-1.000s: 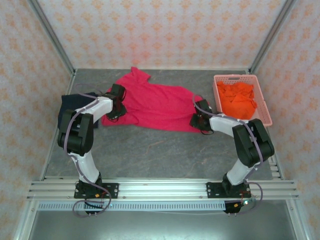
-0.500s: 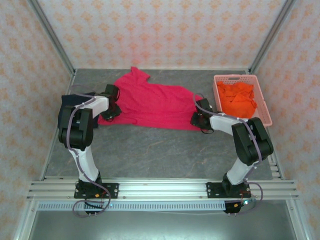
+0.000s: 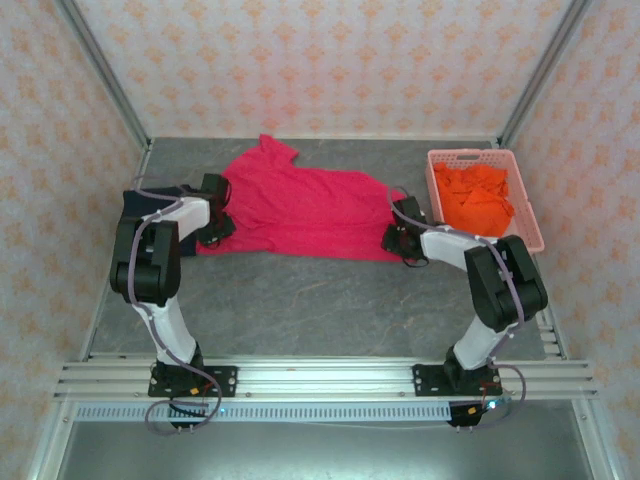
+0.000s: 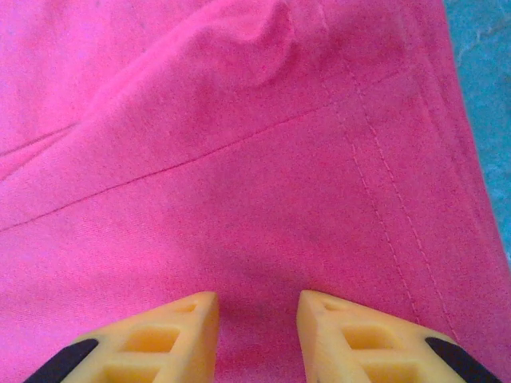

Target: Fold and stack the t-shirts

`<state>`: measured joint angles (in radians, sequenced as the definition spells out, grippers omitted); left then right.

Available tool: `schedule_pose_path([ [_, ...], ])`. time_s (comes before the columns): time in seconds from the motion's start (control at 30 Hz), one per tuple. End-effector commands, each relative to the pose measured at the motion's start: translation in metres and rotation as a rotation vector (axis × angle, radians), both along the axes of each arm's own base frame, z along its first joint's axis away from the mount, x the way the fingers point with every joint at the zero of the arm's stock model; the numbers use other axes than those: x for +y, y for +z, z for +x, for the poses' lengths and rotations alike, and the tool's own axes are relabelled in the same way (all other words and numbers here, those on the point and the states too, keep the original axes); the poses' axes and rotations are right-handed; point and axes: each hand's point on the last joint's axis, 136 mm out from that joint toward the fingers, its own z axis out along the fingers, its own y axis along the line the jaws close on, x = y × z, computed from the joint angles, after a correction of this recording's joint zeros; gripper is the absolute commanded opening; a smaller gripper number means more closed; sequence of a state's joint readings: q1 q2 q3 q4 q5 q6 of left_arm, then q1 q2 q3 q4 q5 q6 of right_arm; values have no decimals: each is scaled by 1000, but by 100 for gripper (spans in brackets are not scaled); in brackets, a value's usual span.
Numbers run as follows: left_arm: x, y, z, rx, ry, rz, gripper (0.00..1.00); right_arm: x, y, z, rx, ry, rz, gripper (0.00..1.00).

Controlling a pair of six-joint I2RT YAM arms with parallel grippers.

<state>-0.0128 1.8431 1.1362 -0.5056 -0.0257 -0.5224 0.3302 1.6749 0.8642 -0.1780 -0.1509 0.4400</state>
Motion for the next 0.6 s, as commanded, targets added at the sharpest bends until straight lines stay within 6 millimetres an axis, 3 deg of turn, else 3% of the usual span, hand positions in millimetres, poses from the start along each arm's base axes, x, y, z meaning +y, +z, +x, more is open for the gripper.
schedule_pose_path([
  [0.0, 2, -10, -48, 103, 10, -4, 32, -19, -22, -52, 163, 6, -50, 34],
  [0.17, -1, -15, -94, 124, 68, -69, 36, -23, -24, -83, 208, 11, -33, 35],
  [0.43, 0, -4, -145, 144, 73, -65, 36, -28, -16, -125, 243, -1, -4, 35],
  [0.57, 2, 6, -147, 107, 91, -60, 36, -25, 4, -121, 189, 19, 14, 36],
])
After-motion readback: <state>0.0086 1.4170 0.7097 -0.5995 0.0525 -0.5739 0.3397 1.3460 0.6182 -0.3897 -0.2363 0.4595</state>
